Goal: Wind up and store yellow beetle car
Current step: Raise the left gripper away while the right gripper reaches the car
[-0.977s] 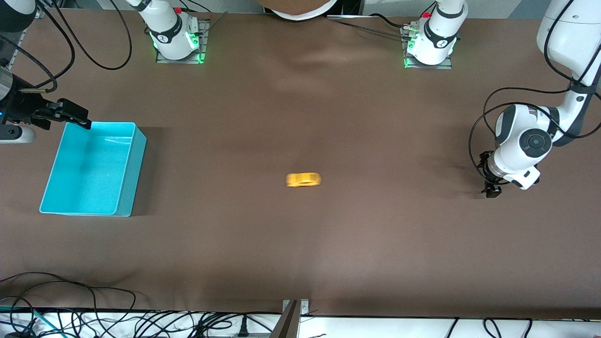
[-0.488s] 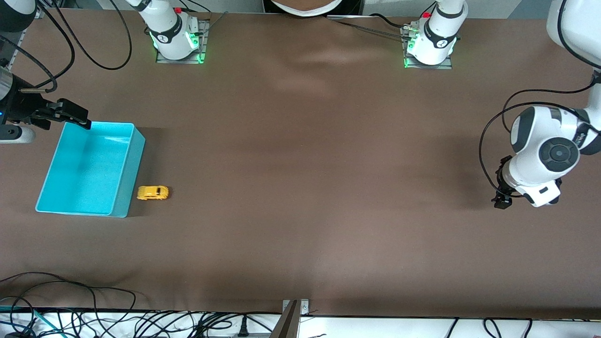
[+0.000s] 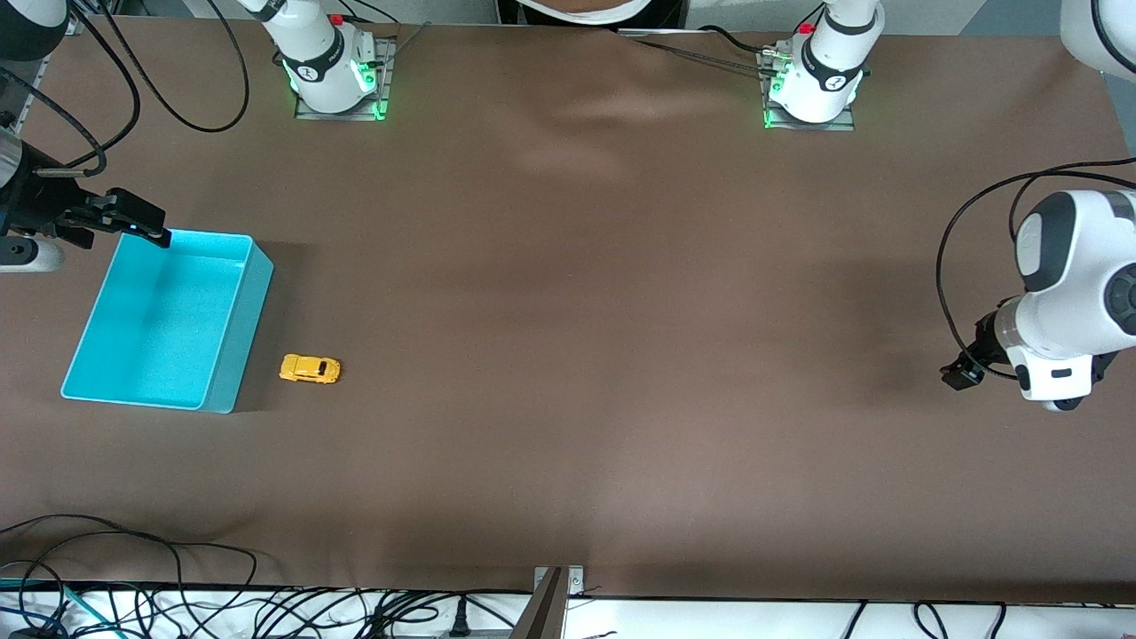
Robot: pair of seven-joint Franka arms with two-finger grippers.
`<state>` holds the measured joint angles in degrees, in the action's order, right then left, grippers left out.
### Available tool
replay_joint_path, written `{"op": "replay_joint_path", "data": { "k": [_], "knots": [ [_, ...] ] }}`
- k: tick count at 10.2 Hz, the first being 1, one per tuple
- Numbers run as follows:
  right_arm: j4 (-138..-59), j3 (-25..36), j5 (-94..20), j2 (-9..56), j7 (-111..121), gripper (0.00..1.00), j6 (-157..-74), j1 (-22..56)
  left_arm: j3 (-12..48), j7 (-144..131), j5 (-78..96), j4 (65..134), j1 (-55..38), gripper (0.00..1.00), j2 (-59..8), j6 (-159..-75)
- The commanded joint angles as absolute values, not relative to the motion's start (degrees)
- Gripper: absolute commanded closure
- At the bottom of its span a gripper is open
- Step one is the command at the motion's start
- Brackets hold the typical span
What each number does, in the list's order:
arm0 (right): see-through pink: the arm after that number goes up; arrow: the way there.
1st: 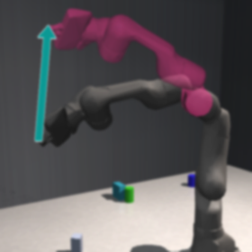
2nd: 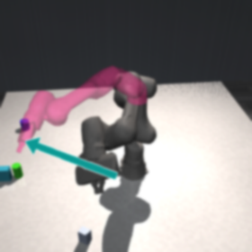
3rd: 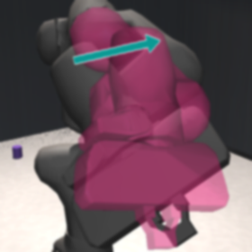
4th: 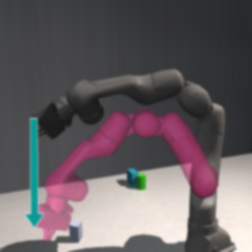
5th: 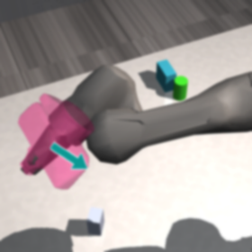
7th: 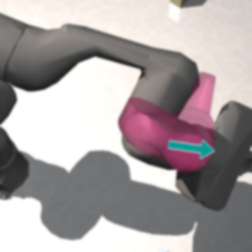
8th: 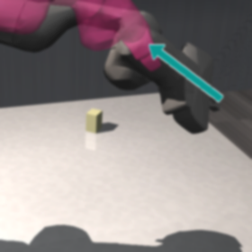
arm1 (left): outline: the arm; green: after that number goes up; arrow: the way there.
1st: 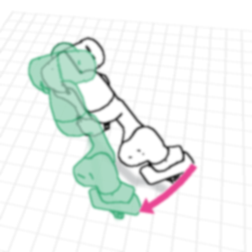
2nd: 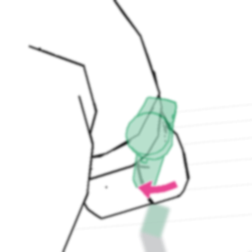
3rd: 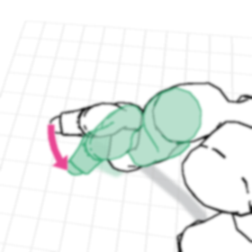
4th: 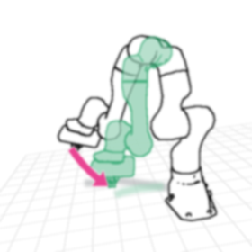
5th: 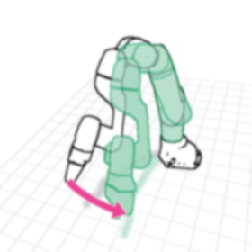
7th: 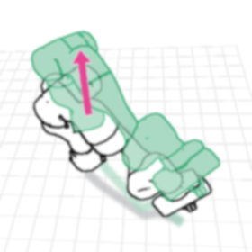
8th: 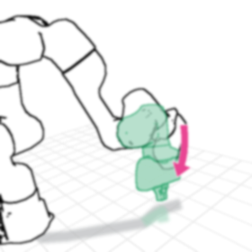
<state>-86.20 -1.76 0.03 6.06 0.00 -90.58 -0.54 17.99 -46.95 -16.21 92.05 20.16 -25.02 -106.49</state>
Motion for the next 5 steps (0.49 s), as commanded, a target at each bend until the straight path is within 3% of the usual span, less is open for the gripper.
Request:
{"op": "replay_joint_path", "data": {
  "k": [1, 5],
  "knots": [
    [-85.96, -2.02, -0.09, 5.80, 0.09, 0.00, -90.35, -0.53, 18.28, -35.90, -12.49, 86.06, 20.13, 0.00, -24.87, -99.16],
    [-86.39, -2.02, -0.53, 7.03, 0.35, 0.00, -89.83, -0.79, 21.88, -24.09, -10.55, 79.82, 19.95, 0.00, -24.70, -91.07]
  ]
}}
